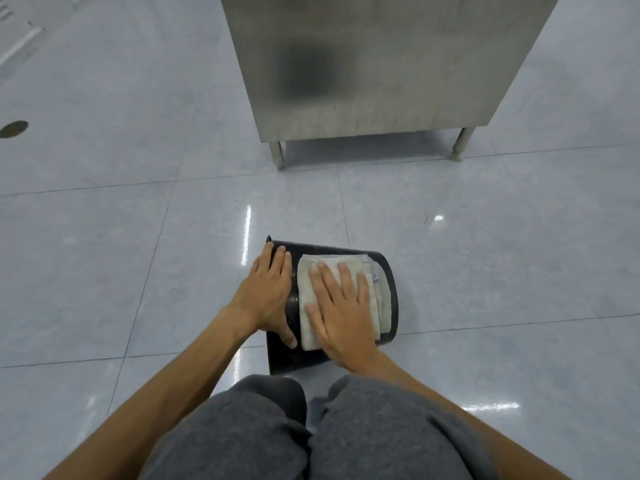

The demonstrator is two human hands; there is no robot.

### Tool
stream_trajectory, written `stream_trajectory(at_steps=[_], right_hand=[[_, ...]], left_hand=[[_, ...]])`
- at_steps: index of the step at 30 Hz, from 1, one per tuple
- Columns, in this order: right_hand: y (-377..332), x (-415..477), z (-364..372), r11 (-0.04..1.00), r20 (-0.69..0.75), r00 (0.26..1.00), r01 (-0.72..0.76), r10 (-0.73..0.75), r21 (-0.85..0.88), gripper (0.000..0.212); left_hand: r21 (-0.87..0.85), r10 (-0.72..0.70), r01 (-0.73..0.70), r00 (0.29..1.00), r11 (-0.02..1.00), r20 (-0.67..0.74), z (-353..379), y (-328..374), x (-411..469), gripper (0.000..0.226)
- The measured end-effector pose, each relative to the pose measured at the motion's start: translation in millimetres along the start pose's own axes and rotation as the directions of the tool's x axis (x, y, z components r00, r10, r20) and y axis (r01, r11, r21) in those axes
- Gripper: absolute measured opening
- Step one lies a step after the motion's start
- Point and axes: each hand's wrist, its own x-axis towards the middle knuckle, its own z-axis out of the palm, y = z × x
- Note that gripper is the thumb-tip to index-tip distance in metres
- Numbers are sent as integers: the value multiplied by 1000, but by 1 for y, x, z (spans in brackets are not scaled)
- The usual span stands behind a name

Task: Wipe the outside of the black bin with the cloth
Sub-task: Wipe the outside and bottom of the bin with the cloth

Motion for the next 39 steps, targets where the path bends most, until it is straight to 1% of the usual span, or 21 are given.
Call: stream_trajectory(at_steps=[2,4,6,9,10,13,16,18,21,23,25,26,28,31,36,39], right_hand=[[-1,-30,16,994,-11,997,76,-77,-74,68],[2,-37,25,988,-30,993,109,-113,-112,68],[1,-29,23,990,-50,993,105,-110,-96,65],[-9,-8,12,998,-58,996,63,-64,-21,60],[-11,3,7,999,-51,998,42,-42,-3,59],[-17,39,-4,999,26,999,-30,30,13,58],[-13,75,-12,997,137,987,-78,81,-26,59],[-4,93,-14,992,222,967,-119,124,-36,60],[5,116,-19,971,326,917,-239,228,-7,58],[9,123,-23,954,349,896,-300,275,16,58],[12,121,-25,946,302,906,-322,295,42,53],[14,116,-26,945,261,919,-321,296,61,50],[17,100,-26,950,143,948,-298,284,90,47],[14,65,-23,958,-6,962,-272,274,94,54],[-11,-3,-3,963,-153,952,-268,265,3,62],[-15,-31,12,982,-198,969,-168,148,-86,64]], left_hand=[[21,27,-27,1000,999,12,1,-4,4,164],[10,38,-38,999,999,-19,7,-2,-1,161],[23,56,-55,996,998,-72,14,4,-11,161],[35,54,-49,988,998,-147,30,10,-18,159],[37,56,-52,991,998,-120,33,13,-20,160],[16,13,-12,997,1000,-77,40,22,-29,161],[6,-55,56,995,998,-84,44,34,-40,162],[-9,-78,78,991,997,-110,50,42,-44,162],[-18,-76,74,987,997,-141,48,42,-45,160],[8,-53,54,990,998,-129,37,37,-42,156],[113,-19,34,991,993,-131,24,31,-37,156],[166,-1,22,992,986,-125,19,27,-36,155],[218,22,2,994,976,-107,12,16,-32,155],[278,67,-43,995,960,-76,1,0,-19,156],[325,132,-123,991,938,-7,-17,-13,9,163],[329,148,-155,988,932,47,-26,-16,17,166]])
